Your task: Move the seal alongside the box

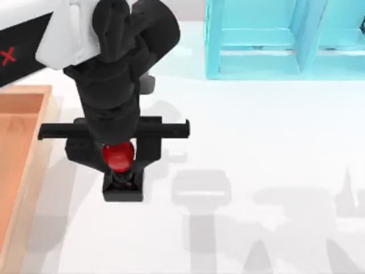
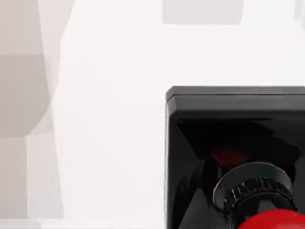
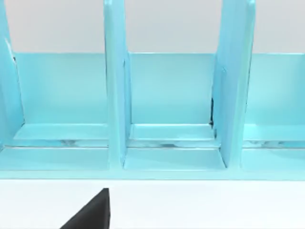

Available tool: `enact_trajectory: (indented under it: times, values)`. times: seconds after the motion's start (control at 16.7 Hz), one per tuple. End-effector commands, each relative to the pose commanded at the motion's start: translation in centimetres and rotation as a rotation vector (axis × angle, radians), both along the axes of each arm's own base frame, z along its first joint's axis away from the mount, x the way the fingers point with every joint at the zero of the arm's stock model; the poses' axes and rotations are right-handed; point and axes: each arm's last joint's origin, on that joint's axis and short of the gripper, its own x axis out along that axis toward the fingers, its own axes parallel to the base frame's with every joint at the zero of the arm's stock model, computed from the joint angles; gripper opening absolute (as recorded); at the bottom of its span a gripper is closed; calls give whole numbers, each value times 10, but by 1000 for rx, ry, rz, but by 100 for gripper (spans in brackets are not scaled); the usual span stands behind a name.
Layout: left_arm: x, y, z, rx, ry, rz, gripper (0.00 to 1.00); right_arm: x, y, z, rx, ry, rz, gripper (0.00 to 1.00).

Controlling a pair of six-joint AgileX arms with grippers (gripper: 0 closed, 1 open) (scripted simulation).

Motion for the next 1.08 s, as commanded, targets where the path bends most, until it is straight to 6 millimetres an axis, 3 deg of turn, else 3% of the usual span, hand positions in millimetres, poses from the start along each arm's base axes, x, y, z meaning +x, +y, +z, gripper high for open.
enact_trajectory:
  times: [0.24,0.42,0.84,1.08]
  values:
    - [-31,70,26,-10,-12,0,0,0,0,0,0,0,0,100]
    - [-52,99,30,-9,-10,-6,0,0,0,0,0,0,0,100]
    - [-55,104,30,-8,-12,-14,0,0,0,0,0,0,0,100]
    - [-54,104,9,-9,-16,-10,0,0,0,0,0,0,0,100]
